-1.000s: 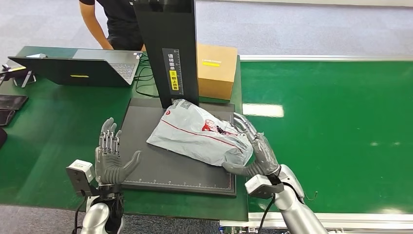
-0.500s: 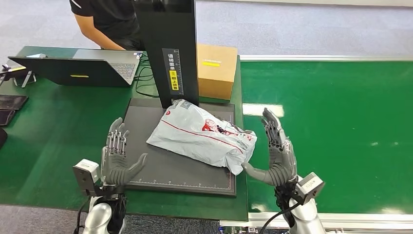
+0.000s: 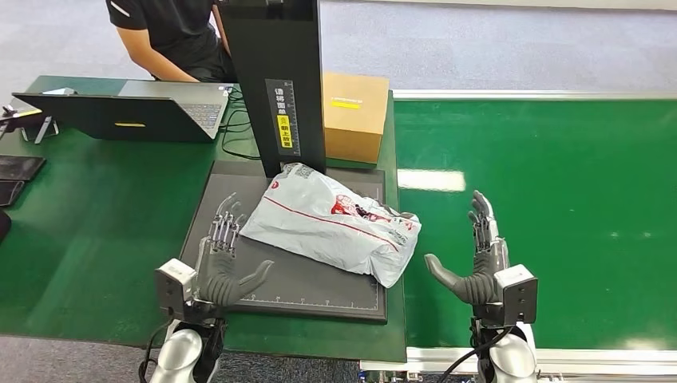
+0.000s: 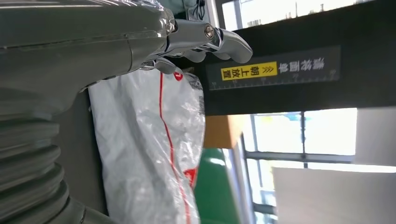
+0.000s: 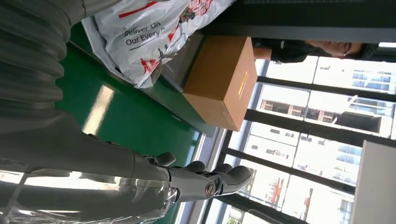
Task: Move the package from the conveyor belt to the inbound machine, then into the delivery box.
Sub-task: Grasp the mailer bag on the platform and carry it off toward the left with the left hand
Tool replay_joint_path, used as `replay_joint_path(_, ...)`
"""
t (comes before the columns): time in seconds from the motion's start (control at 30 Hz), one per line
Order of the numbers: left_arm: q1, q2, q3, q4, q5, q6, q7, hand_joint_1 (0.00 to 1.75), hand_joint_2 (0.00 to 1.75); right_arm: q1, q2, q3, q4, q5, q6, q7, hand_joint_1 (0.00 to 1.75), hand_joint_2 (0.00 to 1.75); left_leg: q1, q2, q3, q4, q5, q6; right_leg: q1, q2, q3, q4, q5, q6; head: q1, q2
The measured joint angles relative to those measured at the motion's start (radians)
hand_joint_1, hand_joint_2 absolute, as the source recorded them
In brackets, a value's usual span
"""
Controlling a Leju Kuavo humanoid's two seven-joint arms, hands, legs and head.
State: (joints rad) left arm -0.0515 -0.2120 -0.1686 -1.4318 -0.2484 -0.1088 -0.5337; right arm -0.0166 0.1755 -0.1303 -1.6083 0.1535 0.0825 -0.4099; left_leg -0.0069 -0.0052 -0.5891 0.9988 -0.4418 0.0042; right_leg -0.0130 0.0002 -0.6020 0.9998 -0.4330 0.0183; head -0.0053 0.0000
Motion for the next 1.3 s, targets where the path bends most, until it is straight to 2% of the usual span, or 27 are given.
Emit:
replay_joint_path(0.17, -0.05, 0.006, -0.063, 0.044, -0.321, 0.134, 0.074, 0.0, 1.75, -0.006, 0.01, -0.021, 0.015, 0.017, 0.026, 0.012, 0.0, 1.75, 0.0, 0.0, 0.0, 0.0, 0.0, 0.0, 0.0, 0.0, 0.0, 0.0, 0.0, 0.0, 0.0, 0.0)
replay_joint_path(0.3, -0.11, 0.006, -0.142, 0.118, -0.657, 0.257, 0.195, 0.0, 1.75, -0.026, 0.014, -0.022, 0.046, 0.043, 0.041, 0.024, 0.0, 1.75, 0.0, 0.0, 0.0, 0.0, 0.0, 0.0, 0.0, 0.0, 0.0, 0.0, 0.0, 0.0, 0.0, 0.0)
replay_joint_path(0.4, -0.155, 0.002, -0.194, 0.191, -0.81, 0.305, 0.277, 0.0, 1.75, -0.039, 0.016, -0.022, 0.073, 0.062, 0.044, 0.027, 0.0, 1.75, 0.0, 0.0, 0.0, 0.0, 0.0, 0.0, 0.0, 0.0, 0.001, 0.0, 0.001, 0.0, 0.0, 0.0)
replay_joint_path(0.63, -0.229, -0.013, -0.219, 0.335, -0.918, 0.316, 0.371, 0.0, 1.75, -0.056, 0.019, -0.025, 0.111, 0.084, 0.048, 0.029, 0.0, 1.75, 0.0, 0.0, 0.0, 0.0, 0.0, 0.0, 0.0, 0.0, 0.0, 0.0, 0.0, 0.0, 0.0, 0.0)
replay_joint_path(0.87, -0.24, -0.019, -0.179, 0.367, -0.89, 0.336, 0.398, 0.0, 1.75, -0.058, 0.023, -0.03, 0.123, 0.095, 0.053, 0.029, 0.0, 1.75, 0.0, 0.0, 0.0, 0.0, 0.0, 0.0, 0.0, 0.0, 0.0, 0.0, 0.0, 0.0, 0.0, 0.0)
replay_joint_path(0.9, -0.239, -0.02, -0.17, 0.367, -0.881, 0.34, 0.396, 0.09, 1.75, -0.058, 0.024, -0.032, 0.124, 0.096, 0.054, 0.029, 0.0, 1.75, 0.0, 0.0, 0.0, 0.0, 0.0, 0.0, 0.0, 0.0, 0.0, 0.0, 0.0, 0.0, 0.0, 0.0)
replay_joint_path(1.0, -0.237, -0.024, -0.148, 0.367, -0.866, 0.368, 0.38, 1.4, 1.75, -0.058, 0.027, -0.037, 0.124, 0.097, 0.054, 0.03, 0.0, 1.75, 0.0, 0.0, 0.0, 0.0, 0.0, 0.0, 0.0, 0.0, 0.0, 0.0, 0.0, 0.0, 0.0, 0.0)
replay_joint_path(1.03, -0.235, -0.026, -0.142, 0.367, -0.863, 0.382, 0.372, 1.75, 1.75, -0.058, 0.028, -0.038, 0.124, 0.097, 0.054, 0.03, 0.0, 1.75, 0.0, 0.0, 0.0, 0.0, 0.0, 0.0, 0.0, 0.0, 0.0, 0.0, 0.0, 0.0, 0.0, 0.0)
replay_joint_path(1.3, -0.228, -0.03, -0.117, 0.363, -0.859, 0.431, 0.35, 1.75, 1.75, -0.062, 0.031, -0.044, 0.136, 0.097, 0.054, 0.03, 0.0, 1.75, 0.0, 0.0, 0.0, 0.0, 0.0, 0.0, 0.0, 0.0, 0.0, 0.0, 0.0, 0.0, 0.0, 0.0)
